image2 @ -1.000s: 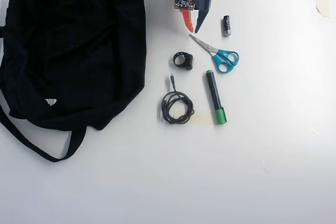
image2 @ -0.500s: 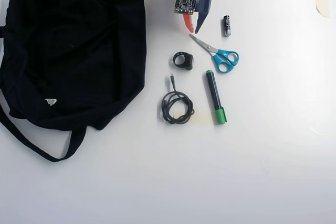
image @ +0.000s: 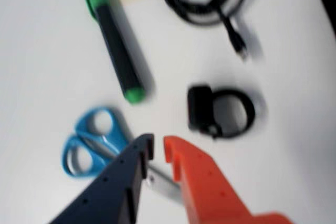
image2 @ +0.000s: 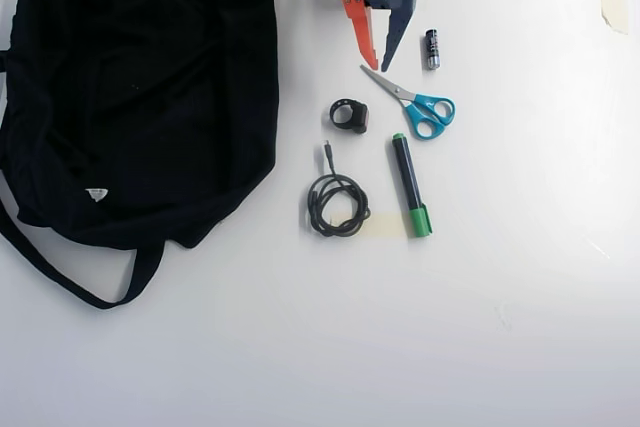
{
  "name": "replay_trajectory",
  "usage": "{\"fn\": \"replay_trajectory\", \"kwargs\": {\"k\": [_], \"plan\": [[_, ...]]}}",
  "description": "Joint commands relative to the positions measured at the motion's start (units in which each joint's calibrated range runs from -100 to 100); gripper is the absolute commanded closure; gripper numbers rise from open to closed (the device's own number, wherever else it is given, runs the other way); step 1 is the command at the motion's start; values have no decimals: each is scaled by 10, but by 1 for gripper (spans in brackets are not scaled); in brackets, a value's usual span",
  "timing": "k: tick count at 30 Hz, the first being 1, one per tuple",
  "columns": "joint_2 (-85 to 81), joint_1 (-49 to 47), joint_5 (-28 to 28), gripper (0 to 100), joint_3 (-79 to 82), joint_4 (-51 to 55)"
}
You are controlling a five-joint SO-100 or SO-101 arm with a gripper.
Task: Put the cable into the black bag
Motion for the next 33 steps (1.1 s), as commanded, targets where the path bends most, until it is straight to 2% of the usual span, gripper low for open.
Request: {"fn": "replay_trajectory", "kwargs": {"k": [1,8,17,21,29,33], "plan": [[57,-3,2,98,-80,-70],[174,3,3,97,-180,-163],[344,12,6,97,-391,-175],[418,15,57,97,-480,-175],[580,25,65,97,-683,-176],[653,40,89,97,-745,-219]]}}
